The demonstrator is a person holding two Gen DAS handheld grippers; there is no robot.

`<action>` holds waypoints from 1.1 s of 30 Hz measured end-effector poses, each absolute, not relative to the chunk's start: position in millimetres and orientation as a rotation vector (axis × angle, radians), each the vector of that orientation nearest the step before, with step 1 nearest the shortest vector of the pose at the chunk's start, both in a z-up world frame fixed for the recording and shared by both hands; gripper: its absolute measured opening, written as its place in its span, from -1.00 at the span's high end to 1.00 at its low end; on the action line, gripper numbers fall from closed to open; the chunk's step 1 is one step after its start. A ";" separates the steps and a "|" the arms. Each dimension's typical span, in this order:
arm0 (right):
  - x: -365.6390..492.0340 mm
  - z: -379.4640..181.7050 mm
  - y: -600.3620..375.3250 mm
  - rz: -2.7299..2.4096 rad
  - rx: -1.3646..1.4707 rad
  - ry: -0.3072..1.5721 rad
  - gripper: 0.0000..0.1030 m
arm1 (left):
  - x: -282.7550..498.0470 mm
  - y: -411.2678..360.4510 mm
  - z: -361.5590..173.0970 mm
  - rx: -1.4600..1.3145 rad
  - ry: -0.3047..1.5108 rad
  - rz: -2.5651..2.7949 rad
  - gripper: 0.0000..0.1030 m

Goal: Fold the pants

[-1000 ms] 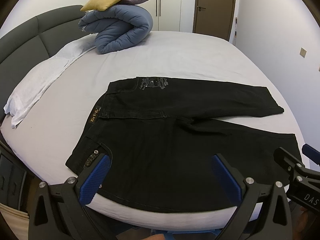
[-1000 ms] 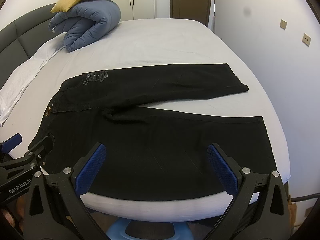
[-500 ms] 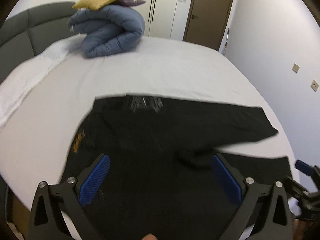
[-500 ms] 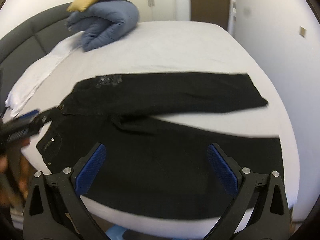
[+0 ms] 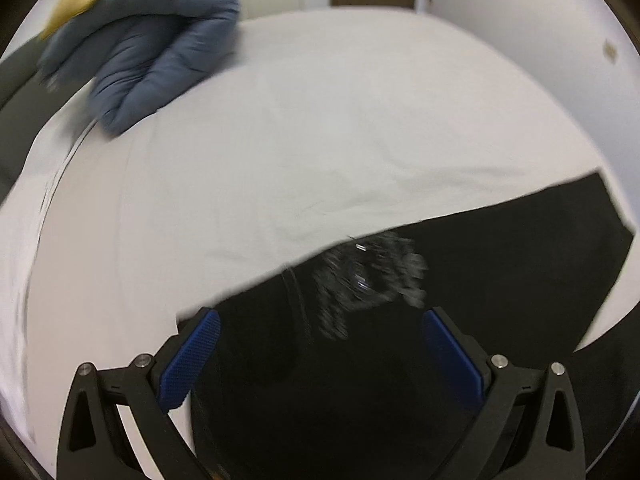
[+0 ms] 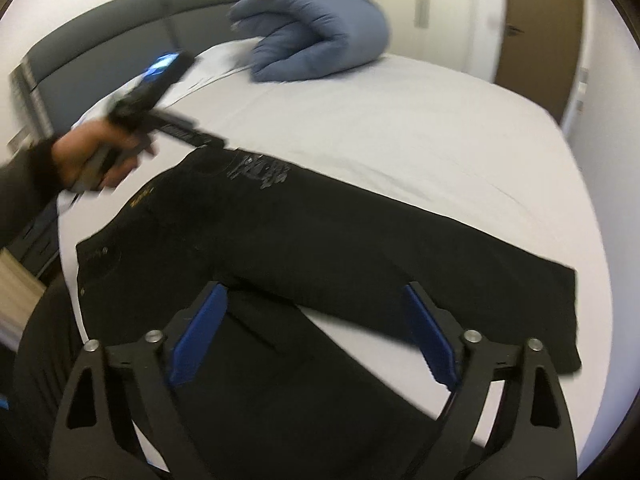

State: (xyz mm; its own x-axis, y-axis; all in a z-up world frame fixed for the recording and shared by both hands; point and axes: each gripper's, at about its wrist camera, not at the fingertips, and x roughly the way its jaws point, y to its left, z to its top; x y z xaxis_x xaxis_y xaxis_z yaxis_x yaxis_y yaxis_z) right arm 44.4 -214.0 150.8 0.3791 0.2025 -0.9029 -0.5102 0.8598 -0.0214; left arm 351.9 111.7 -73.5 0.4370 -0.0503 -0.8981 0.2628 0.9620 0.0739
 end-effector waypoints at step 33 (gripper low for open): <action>230.0 69.2 -126.5 0.741 -0.497 1.150 0.11 | 287.9 133.8 -78.4 0.574 1.004 -0.442 0.79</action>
